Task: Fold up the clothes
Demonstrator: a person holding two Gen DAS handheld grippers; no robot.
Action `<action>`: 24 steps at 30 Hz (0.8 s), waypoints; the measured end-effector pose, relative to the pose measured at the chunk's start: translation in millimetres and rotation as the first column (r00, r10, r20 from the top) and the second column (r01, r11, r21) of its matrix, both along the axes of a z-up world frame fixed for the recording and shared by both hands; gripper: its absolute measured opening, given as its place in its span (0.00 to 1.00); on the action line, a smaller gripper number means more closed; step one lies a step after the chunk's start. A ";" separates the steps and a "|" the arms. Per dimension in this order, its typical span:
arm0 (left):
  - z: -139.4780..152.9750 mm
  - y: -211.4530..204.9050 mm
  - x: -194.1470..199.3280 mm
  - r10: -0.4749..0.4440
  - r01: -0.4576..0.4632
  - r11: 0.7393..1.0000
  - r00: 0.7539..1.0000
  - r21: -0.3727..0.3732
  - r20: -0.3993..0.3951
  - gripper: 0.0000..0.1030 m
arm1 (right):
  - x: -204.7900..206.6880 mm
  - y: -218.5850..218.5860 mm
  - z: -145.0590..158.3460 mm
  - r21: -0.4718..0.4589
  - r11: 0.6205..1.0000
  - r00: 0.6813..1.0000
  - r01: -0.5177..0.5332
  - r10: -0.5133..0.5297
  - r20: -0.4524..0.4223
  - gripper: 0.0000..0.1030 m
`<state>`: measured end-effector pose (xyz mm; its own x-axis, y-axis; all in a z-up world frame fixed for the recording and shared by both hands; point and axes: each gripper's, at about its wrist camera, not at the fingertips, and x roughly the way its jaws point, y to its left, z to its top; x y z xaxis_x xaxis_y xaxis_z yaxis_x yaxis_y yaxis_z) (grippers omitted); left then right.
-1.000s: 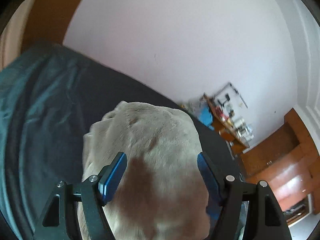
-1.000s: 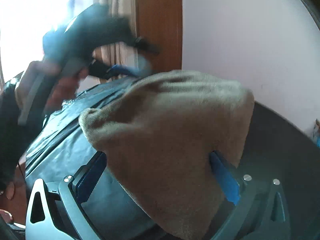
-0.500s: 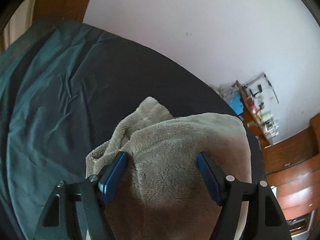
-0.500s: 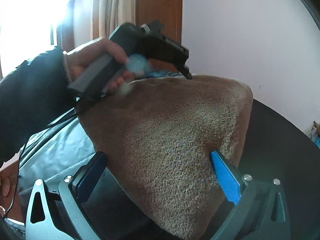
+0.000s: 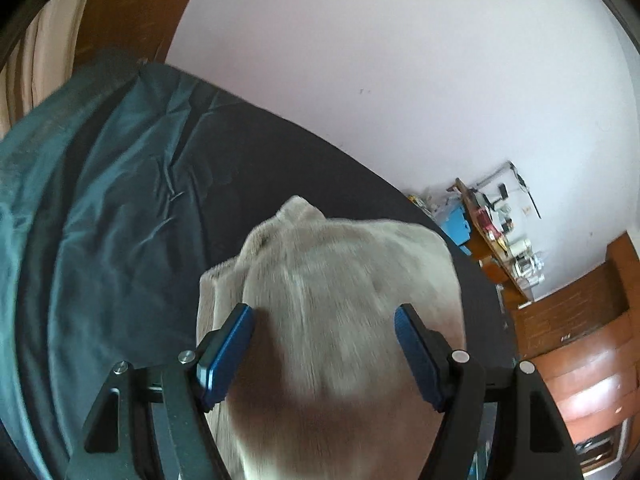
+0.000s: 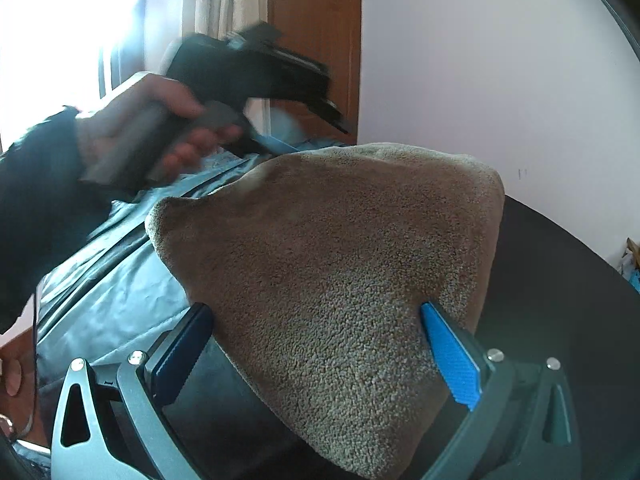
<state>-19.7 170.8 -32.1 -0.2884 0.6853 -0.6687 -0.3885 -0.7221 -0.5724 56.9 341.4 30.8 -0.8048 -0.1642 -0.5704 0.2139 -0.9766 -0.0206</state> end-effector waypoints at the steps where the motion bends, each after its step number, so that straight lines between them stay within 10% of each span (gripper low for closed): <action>1: 2.3 -2.3 9.7 -0.016 0.016 1.000 1.000 0.000 -0.011 0.72 | 0.6 -0.5 -0.4 0.001 1.000 1.000 0.000 0.000 0.000 0.99; 11: -35.9 -8.0 51.6 -0.009 0.009 0.993 1.000 -0.116 -0.003 0.72 | 5.9 4.7 1.8 -0.008 1.000 1.000 0.007 -0.007 0.000 0.99; 24: -59.3 -16.0 45.9 -0.006 0.007 0.999 1.000 -0.048 0.024 0.73 | 19.6 7.3 5.7 -0.018 1.000 1.000 0.002 -0.002 -0.003 0.99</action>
